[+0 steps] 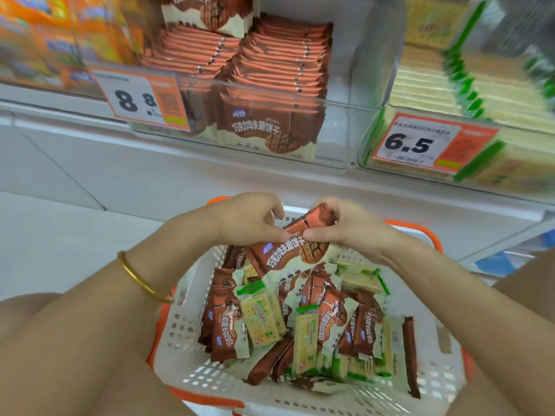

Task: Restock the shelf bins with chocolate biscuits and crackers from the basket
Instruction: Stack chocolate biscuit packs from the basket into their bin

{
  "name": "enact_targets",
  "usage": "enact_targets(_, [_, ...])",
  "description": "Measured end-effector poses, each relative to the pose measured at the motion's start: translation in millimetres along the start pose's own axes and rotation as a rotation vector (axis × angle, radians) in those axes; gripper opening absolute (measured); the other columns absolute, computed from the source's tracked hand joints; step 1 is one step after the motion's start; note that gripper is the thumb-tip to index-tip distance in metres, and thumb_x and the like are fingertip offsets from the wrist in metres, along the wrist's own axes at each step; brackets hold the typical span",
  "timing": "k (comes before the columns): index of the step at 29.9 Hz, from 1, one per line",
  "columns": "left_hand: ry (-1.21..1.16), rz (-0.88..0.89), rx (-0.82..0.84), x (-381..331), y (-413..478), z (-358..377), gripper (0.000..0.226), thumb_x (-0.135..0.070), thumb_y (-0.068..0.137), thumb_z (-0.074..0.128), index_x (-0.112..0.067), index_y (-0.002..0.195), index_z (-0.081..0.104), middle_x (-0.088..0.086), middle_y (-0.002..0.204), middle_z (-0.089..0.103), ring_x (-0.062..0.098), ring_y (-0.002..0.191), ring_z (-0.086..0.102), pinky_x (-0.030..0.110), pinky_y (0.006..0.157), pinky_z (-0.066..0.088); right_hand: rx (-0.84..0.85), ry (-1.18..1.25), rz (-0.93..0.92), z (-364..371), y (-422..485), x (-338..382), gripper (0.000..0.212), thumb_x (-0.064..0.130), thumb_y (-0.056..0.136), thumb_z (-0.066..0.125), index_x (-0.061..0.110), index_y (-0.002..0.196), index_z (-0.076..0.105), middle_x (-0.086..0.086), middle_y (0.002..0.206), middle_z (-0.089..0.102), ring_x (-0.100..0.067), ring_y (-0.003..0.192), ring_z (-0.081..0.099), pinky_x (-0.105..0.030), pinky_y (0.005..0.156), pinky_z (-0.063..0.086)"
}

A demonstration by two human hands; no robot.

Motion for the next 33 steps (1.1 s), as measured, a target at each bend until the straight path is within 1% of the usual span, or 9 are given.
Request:
enact_targets(3, [-0.308, 0.038, -0.052, -7, -27, -34, 0.011, -0.022, 0.083, 0.070, -0.017, 0.091, 0.064, -0.003, 0.076, 0.066, 0.009, 0.070, 0.061, 0.017, 0.061, 0.046, -0.009, -0.030, -0.094, 0, -18, 48, 0.039, 0.001, 0.072, 0.078, 0.016, 0.102, 0.056, 0.000, 0.069, 0.055, 0.000, 0.049, 0.050, -0.012, 0.045, 0.037])
enact_targets(5, [-0.423, 0.108, -0.183, -11, -50, -68, 0.010, -0.017, 0.081, 0.072, -0.013, 0.088, 0.067, 0.002, 0.072, 0.069, 0.008, 0.067, 0.063, 0.019, 0.062, 0.048, -0.025, -0.065, -0.181, -3, -27, 87, 0.040, 0.007, 0.069, 0.081, 0.022, 0.098, 0.058, -0.002, 0.074, 0.059, -0.008, 0.059, 0.054, -0.021, 0.053, 0.044])
enact_targets(9, [-0.519, 0.255, -0.818, -9, -78, -143, 0.008, -0.014, 0.085, 0.067, -0.017, 0.092, 0.064, -0.010, 0.074, 0.064, -0.002, 0.069, 0.059, 0.009, 0.064, 0.047, -0.295, -0.135, -0.477, -22, -25, 179, 0.027, 0.010, 0.071, 0.080, 0.022, 0.088, 0.062, 0.005, 0.079, 0.060, -0.001, 0.061, 0.056, -0.014, 0.057, 0.048])
enact_targets(12, [-0.221, 0.164, -1.229, 10, -79, -171, 0.017, -0.016, 0.090, 0.055, -0.014, 0.106, 0.059, -0.008, 0.090, 0.057, 0.003, 0.082, 0.056, 0.011, 0.073, 0.041, -0.535, -0.162, -0.583, -36, 13, 222, 0.025, 0.014, 0.075, 0.079, 0.022, 0.092, 0.063, 0.008, 0.090, 0.059, -0.005, 0.081, 0.062, -0.021, 0.072, 0.055])
enact_targets(15, [0.087, 0.032, -1.137, 37, -57, -166, 0.039, -0.033, 0.085, 0.043, -0.009, 0.107, 0.064, 0.008, 0.104, 0.064, 0.028, 0.101, 0.057, 0.035, 0.089, 0.043, -0.691, -0.284, -0.576, -37, 78, 245, 0.022, 0.020, 0.078, 0.077, 0.025, 0.095, 0.064, 0.005, 0.101, 0.062, -0.010, 0.091, 0.062, -0.031, 0.081, 0.055])
enact_targets(17, [0.220, -0.028, -1.021, 47, -42, -157, 0.050, -0.044, 0.085, 0.031, -0.013, 0.105, 0.064, 0.009, 0.104, 0.065, 0.032, 0.103, 0.057, 0.043, 0.088, 0.044, -0.747, -0.390, -0.567, -30, 117, 255, 0.022, 0.026, 0.080, 0.074, 0.027, 0.099, 0.065, 0.006, 0.107, 0.064, -0.010, 0.095, 0.061, -0.033, 0.082, 0.054])
enact_targets(23, [0.315, -0.096, -1.000, 53, -32, -148, 0.058, -0.047, 0.085, 0.012, -0.025, 0.104, 0.062, -0.005, 0.107, 0.063, 0.019, 0.113, 0.051, 0.040, 0.106, 0.022, -0.851, -0.560, -0.635, -12, 181, 263, 0.030, 0.029, 0.085, 0.068, 0.027, 0.115, 0.061, 0.001, 0.118, 0.058, -0.020, 0.108, 0.056, -0.035, 0.083, 0.050])
enact_targets(28, [0.278, -0.089, -1.010, 52, -31, -147, 0.063, -0.048, 0.083, 0.008, -0.026, 0.107, 0.062, -0.008, 0.113, 0.062, 0.018, 0.118, 0.047, 0.035, 0.107, 0.013, -0.971, -0.971, -0.592, -13, 193, 265, 0.036, 0.038, 0.083, 0.066, 0.024, 0.116, 0.059, -0.007, 0.131, 0.047, -0.030, 0.120, 0.042, -0.041, 0.091, 0.039])
enact_targets(33, [0.260, -0.076, -1.028, 52, -30, -147, 0.064, -0.046, 0.082, 0.006, -0.026, 0.106, 0.062, -0.008, 0.110, 0.062, 0.017, 0.115, 0.047, 0.034, 0.107, 0.011, -0.954, -1.201, -0.644, -9, 192, 265, 0.047, 0.043, 0.081, 0.067, 0.022, 0.122, 0.056, -0.009, 0.133, 0.048, -0.034, 0.122, 0.041, -0.045, 0.093, 0.036])
Point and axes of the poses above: each hand's wrist, its own y-axis towards the middle knuckle, its own z-axis out of the palm, x = y × z, the point moved 4 cm from there along y, towards the middle knuckle
